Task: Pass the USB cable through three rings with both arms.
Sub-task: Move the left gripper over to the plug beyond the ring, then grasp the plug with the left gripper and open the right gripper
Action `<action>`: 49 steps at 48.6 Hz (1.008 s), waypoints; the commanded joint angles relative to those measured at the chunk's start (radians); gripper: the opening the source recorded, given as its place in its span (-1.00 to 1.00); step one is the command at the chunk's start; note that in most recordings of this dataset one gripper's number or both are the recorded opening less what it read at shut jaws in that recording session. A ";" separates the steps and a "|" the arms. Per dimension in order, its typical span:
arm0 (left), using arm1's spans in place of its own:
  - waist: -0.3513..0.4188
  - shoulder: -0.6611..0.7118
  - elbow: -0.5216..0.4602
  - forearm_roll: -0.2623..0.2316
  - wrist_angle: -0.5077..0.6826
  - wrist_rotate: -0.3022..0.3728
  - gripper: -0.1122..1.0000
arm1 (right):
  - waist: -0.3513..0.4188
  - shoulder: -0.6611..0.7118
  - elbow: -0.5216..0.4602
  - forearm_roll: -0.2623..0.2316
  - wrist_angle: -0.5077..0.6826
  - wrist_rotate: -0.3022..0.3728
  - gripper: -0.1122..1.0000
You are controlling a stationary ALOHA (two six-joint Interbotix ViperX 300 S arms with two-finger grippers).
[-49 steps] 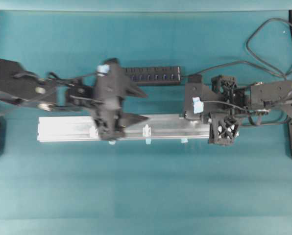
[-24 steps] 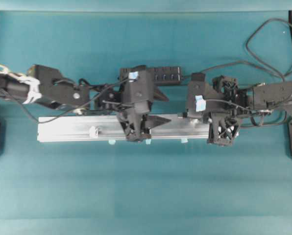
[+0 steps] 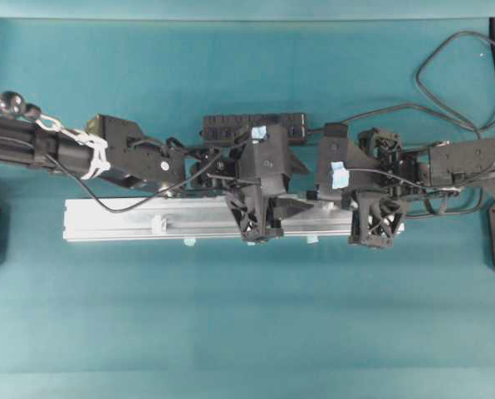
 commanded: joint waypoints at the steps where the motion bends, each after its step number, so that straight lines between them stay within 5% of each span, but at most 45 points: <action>1: -0.002 0.005 -0.015 0.002 -0.003 -0.002 0.47 | -0.002 -0.015 -0.008 0.000 -0.012 0.011 -0.95; 39: -0.003 0.067 -0.071 0.002 -0.003 -0.003 0.46 | -0.002 -0.014 -0.006 0.002 -0.014 0.009 -0.95; 49: -0.008 0.067 -0.067 0.002 -0.003 0.000 0.24 | -0.002 -0.011 -0.006 0.000 -0.017 0.009 -0.95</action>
